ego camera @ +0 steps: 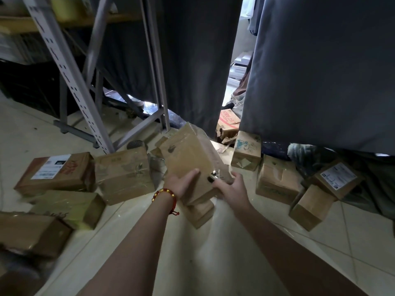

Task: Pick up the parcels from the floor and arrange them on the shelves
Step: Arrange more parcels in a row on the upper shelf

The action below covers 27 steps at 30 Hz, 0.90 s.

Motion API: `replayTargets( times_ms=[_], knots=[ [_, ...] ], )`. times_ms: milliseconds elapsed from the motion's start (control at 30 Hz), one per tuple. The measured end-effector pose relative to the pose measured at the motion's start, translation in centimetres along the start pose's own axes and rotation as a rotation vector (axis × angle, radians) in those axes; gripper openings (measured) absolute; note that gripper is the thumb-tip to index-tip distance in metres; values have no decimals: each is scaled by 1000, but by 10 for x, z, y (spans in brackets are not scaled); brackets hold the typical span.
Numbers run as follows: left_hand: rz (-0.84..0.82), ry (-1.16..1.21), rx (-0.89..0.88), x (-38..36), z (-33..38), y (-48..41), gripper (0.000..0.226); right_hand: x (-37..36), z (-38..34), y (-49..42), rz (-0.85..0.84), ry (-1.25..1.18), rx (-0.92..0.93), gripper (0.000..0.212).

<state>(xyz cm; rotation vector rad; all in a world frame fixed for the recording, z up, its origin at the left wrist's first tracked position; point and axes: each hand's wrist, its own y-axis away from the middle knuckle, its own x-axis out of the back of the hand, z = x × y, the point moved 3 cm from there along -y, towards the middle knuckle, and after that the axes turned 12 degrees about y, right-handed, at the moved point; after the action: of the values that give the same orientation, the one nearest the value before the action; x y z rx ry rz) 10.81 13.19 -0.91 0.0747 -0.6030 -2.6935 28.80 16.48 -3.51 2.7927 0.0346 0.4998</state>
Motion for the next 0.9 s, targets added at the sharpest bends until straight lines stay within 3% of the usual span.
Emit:
replayTargets(
  times_ms=[100, 133, 233, 300, 400, 500, 667, 833, 900],
  knots=[
    [76, 165, 70, 24, -2, 1, 109, -19, -10, 10, -56, 52, 92, 105],
    [92, 213, 82, 35, -3, 0, 110, -23, -13, 14, -81, 35, 106, 101],
    [63, 369, 97, 62, -6, 1, 65, -31, -19, 22, -178, -100, 99, 87],
    [-11, 461, 77, 76, -5, 5, 44, -33, -22, 25, -265, -230, 90, 67],
    [-123, 605, 23, 91, 1, 6, 45, -39, -28, 34, -400, -295, 112, 60],
    [-149, 777, -38, 98, 16, 17, 21, -54, -41, 50, -449, -170, 179, 63],
    [13, 815, -74, 133, 33, 54, 29, -89, -77, 72, -445, -382, -20, 16],
    [150, 839, -59, 177, 74, 114, 65, -104, -163, 113, -489, -382, -67, 35],
    [188, 875, -66, 192, 105, 139, 60, -103, -202, 132, -511, -347, -66, 48]
  ],
)
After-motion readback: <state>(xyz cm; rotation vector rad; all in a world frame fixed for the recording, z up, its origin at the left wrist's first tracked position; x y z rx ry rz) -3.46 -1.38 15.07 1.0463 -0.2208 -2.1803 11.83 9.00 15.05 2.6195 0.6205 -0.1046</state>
